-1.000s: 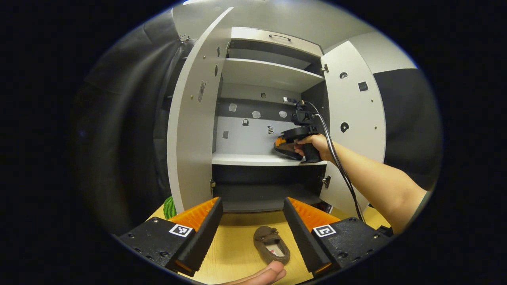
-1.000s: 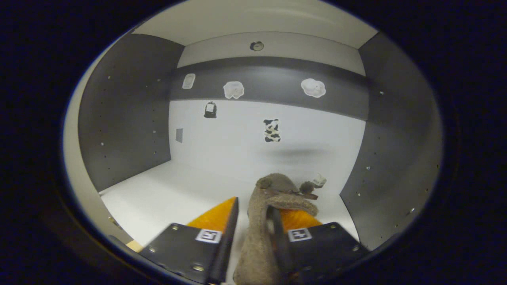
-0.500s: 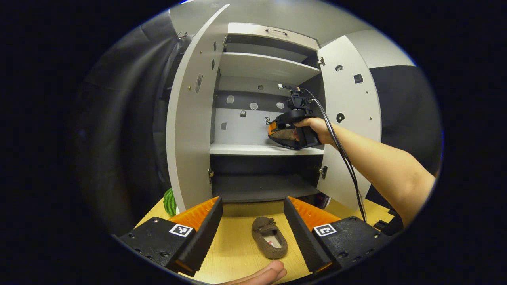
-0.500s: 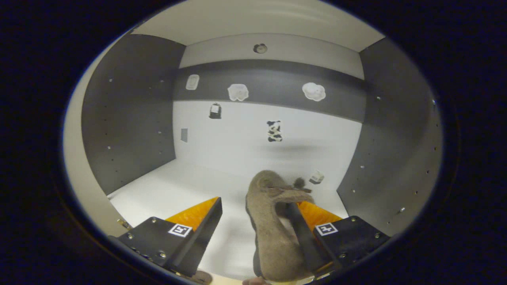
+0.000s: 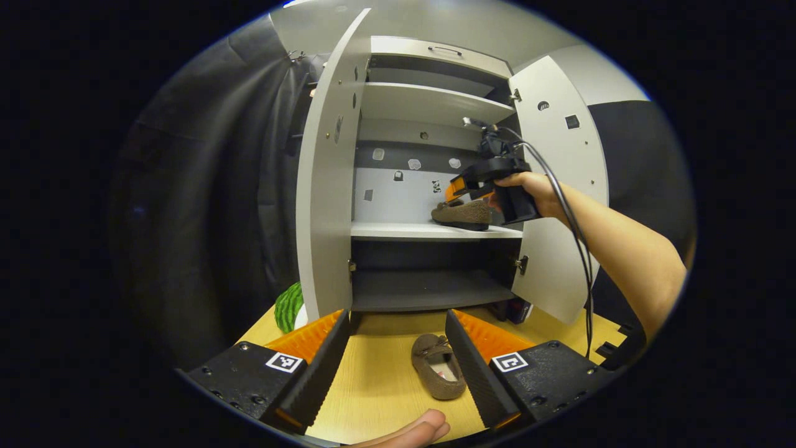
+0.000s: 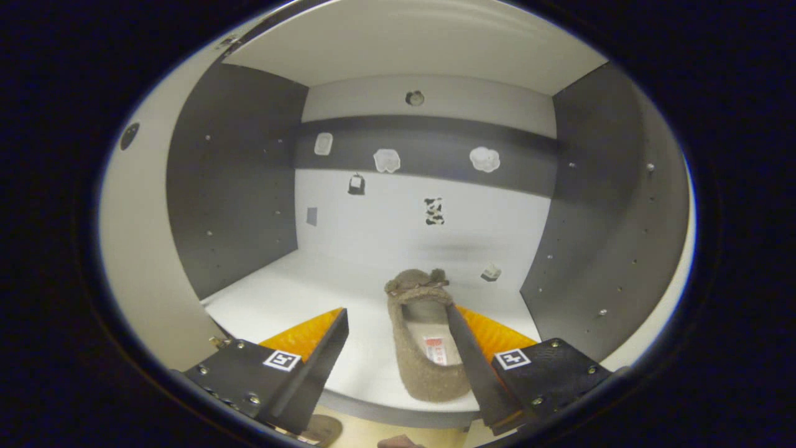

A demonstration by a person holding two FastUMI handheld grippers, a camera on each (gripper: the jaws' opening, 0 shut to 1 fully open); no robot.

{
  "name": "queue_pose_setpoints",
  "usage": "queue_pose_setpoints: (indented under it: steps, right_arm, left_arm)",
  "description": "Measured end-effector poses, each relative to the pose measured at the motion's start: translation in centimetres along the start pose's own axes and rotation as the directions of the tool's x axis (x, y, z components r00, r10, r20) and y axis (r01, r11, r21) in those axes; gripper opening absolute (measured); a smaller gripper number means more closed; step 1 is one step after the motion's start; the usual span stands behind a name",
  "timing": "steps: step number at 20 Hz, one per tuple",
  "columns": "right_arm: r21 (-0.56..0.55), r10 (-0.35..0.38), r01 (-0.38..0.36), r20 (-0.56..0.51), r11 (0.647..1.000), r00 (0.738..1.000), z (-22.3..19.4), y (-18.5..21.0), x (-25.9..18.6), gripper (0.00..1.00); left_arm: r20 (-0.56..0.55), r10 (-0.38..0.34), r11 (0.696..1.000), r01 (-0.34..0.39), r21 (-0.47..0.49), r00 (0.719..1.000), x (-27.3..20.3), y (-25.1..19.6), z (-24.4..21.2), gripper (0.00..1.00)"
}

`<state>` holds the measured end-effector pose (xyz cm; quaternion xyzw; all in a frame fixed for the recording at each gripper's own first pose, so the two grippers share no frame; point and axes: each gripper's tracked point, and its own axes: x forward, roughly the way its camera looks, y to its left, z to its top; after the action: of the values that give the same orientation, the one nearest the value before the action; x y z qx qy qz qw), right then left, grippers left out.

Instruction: Grab one shoe with the right hand and put it into the shoe cabinet, grab the other shoe with the left hand and put it into the shoe cabinet; then close the right door with the right hand and the left door with the left hand.

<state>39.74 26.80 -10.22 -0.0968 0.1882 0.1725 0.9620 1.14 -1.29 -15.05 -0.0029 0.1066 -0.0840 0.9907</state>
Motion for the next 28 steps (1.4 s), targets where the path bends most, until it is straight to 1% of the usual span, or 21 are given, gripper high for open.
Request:
queue_pose_setpoints:
  steps: [2,5,8,10,12,14,15,17,18,21,22,23,25,27,28]
  right_arm:
    - [0.015,-0.002,0.001,0.040,1.000,0.999,0.6,0.2,-3.3,0.99]
    - [0.015,-0.039,0.037,0.103,0.999,0.994,0.9,-0.4,-9.4,0.96]
    - [-0.002,-0.063,0.065,0.175,0.998,0.983,-0.8,-0.2,-16.8,0.98]
    - [0.005,-0.048,0.048,0.241,0.999,0.969,-2.3,0.7,-21.8,0.98]
    - [0.062,-0.042,0.025,0.293,0.998,0.955,-4.8,1.4,-26.3,0.99]
    - [0.078,0.008,-0.034,0.315,0.996,0.949,-7.8,2.8,-29.9,0.98]
    - [0.100,0.013,-0.048,0.325,0.994,0.946,-9.2,3.0,-31.3,0.98]
    - [0.130,0.004,-0.053,0.346,0.990,0.938,-10.9,2.7,-33.4,0.99]
    - [0.139,-0.012,-0.040,0.356,0.990,0.934,-11.4,2.4,-34.1,0.98]
    - [0.144,-0.091,0.037,0.387,0.989,0.917,-12.7,0.4,-36.2,0.98]
    - [0.145,-0.106,0.053,0.393,0.988,0.913,-13.4,0.2,-36.8,0.98]
    - [0.149,-0.112,0.056,0.397,0.987,0.911,-14.0,0.1,-37.1,0.98]
    - [0.166,-0.101,0.037,0.397,0.985,0.912,-15.0,0.2,-37.3,0.98]
    - [0.179,-0.090,0.021,0.385,0.984,0.919,-16.1,-0.1,-37.1,0.98]
    - [0.181,-0.095,0.027,0.377,0.983,0.921,-16.5,-0.6,-36.8,0.98]
  left_arm:
    - [-0.003,0.003,1.000,-0.003,0.002,1.000,0.0,0.0,-0.1,0.95]
    - [-0.013,-0.008,1.000,0.008,-0.011,1.000,0.2,-0.5,-0.4,0.95]
    - [-0.058,-0.037,0.998,0.033,-0.057,0.998,1.0,-1.6,-1.9,0.95]
    - [-0.084,-0.046,0.997,0.040,-0.066,0.995,1.9,-2.3,-3.1,0.95]
    - [-0.117,-0.044,0.997,0.037,-0.062,0.992,2.8,-2.9,-4.6,0.95]
    - [-0.154,-0.059,0.997,0.052,-0.053,0.986,3.7,-3.9,-6.2,0.95]
    - [-0.177,-0.064,0.997,0.056,-0.051,0.982,4.3,-4.2,-7.2,0.95]
    - [-0.230,-0.072,0.997,0.061,-0.054,0.971,5.4,-4.8,-9.2,0.95]
    - [-0.270,-0.069,0.997,0.057,-0.052,0.960,5.9,-4.9,-10.3,0.95]
    - [-0.358,-0.070,0.997,0.057,-0.049,0.931,7.6,-5.0,-13.3,0.96]
    - [-0.384,-0.071,0.997,0.058,-0.046,0.920,8.2,-5.1,-14.3,0.96]
    - [-0.410,-0.063,0.998,0.049,-0.043,0.910,8.9,-5.1,-15.5,0.96]
    - [-0.470,-0.058,0.998,0.043,-0.043,0.881,9.7,-5.3,-17.8,0.96]
    - [-0.518,-0.073,0.997,0.047,-0.062,0.852,10.9,-6.0,-19.8,0.96]
    - [-0.535,-0.074,0.997,0.045,-0.068,0.842,11.4,-6.2,-20.7,0.96]
